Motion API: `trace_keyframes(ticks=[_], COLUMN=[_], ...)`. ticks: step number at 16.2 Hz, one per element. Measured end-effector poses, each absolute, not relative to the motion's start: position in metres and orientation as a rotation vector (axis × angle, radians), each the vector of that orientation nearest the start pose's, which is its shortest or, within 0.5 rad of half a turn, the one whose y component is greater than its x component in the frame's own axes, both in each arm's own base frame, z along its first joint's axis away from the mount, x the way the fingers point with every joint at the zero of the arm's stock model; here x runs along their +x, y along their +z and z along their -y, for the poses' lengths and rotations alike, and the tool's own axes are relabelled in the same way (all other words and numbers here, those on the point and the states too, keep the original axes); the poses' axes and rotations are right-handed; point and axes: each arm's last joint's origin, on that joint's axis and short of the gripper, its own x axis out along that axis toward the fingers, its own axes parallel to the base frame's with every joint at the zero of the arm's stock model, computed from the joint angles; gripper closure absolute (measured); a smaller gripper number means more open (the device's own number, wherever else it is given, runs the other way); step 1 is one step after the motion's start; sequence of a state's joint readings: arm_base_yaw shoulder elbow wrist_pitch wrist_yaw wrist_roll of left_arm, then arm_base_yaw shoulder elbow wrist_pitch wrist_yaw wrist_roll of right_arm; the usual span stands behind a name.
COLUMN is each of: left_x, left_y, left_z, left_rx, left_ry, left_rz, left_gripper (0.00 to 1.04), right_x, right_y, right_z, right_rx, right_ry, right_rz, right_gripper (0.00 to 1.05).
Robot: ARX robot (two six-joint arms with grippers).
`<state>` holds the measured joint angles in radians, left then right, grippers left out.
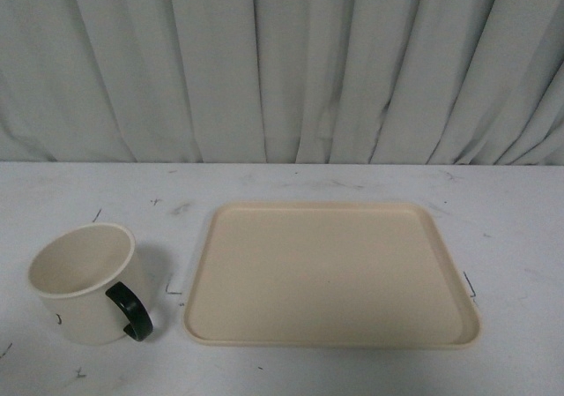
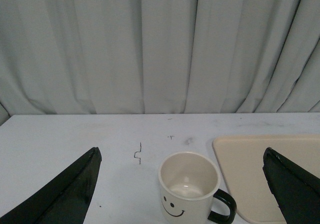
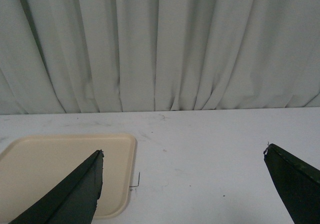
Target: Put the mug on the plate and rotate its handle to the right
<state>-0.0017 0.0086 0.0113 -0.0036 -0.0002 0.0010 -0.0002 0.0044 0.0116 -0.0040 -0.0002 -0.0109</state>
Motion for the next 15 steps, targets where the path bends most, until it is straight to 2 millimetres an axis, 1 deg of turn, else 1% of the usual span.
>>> trace_keyframes(ticks=[6,7,9,10,11,12,13,14,15], left_x=[0.098,0.100,0.122,0.136,0.156,0.161,0.175,0.198,0.217], left_y=[0.166,0.172,0.198,0.206,0.212,0.213,0.216,0.216,0.216], left_z=[0.000,0.002,0.009,0.014,0.021,0.023,0.027,0.032,0.035], left_rx=[0.001,-0.001,0.010,0.016,0.030,0.031,0.041,0.030,0.021], left_ry=[-0.002,-0.015,-0.062,-0.099,-0.112,-0.108,-0.117,-0.134,-0.154], left_rz=[-0.001,0.033,-0.061,-0.120,-0.225,-0.257,-0.332,-0.450,-0.529], left_gripper=[0.07,0.07,0.07,0.07,0.07,0.07,0.07,0.07,0.07], right_x=[0.097,0.097,0.097,0.097,0.097,0.097,0.097,0.097,0.097], right_y=[0.167,0.167,0.167,0.167,0.167,0.167,0.167,0.167,0.167], right_z=[0.000,0.000,0.000,0.000,0.000,0.000,0.000,0.000,0.000], right_rx=[-0.011,-0.010,-0.011,-0.011,-0.011,-0.011,-0.011,-0.011,-0.011], right_ry=[0.000,0.000,0.000,0.000,0.000,0.000,0.000,0.000,0.000], right_rz=[0.003,0.003,0.003,0.003,0.003,0.003,0.003,0.003,0.003], right_gripper=[0.06,0.06,0.06,0.06,0.06,0.06,0.06,0.06,0.06])
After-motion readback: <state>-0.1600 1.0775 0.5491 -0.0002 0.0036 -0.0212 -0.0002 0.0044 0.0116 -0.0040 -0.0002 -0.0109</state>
